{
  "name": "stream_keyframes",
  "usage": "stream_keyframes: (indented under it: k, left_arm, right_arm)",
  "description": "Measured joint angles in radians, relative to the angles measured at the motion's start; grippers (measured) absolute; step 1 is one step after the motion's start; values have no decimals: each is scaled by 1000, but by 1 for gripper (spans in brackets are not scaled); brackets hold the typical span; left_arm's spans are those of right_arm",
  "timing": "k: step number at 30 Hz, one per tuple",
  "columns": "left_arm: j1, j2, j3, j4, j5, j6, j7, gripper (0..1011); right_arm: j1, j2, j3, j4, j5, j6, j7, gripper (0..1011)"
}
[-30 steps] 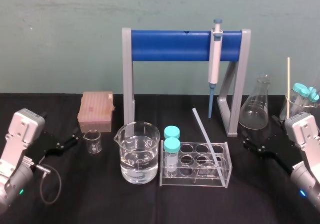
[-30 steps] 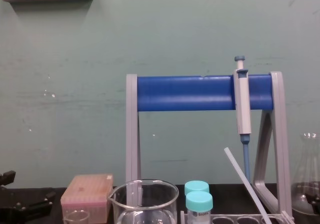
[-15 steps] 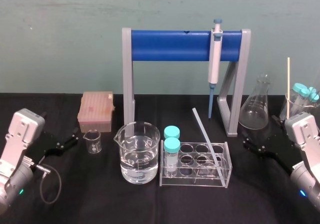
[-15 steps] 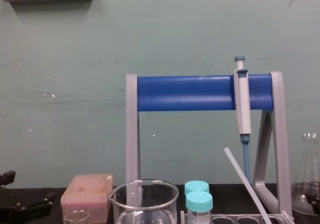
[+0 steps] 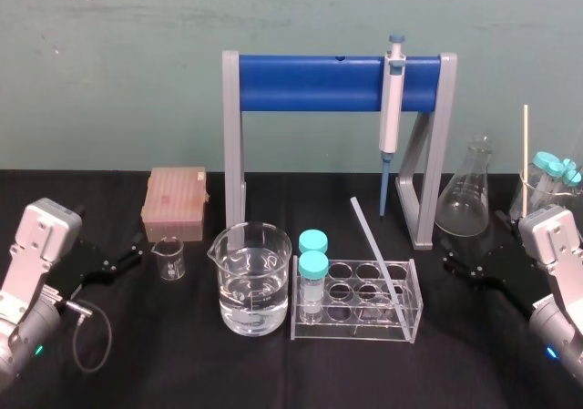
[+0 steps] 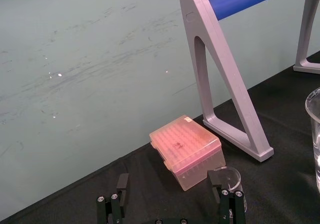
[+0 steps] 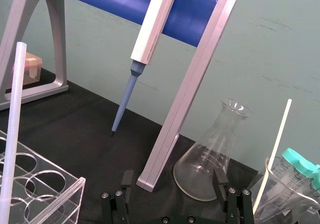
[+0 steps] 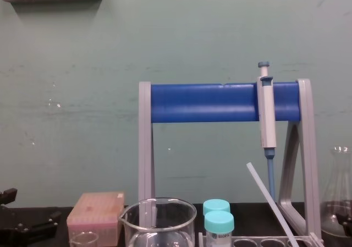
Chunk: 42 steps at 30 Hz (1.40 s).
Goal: Pick up the stirring rod with one hand, then place it down.
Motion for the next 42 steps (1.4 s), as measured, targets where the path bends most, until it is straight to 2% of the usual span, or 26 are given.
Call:
stream_keyframes:
  k: [27, 34, 42]
  left_arm:
    - [0, 0, 0, 0, 0, 0, 0, 1000]
    - [0, 0, 0, 0, 0, 0, 0, 1000]
    - [0, 0, 0, 0, 0, 0, 0, 1000]
  right_arm:
    - [-1, 0, 1, 0, -2, -2, 1, 1003]
    - [-14, -4, 22, -9, -12, -52, 23, 1003]
    - [-35, -1, 41, -58, -11, -130, 82, 1003]
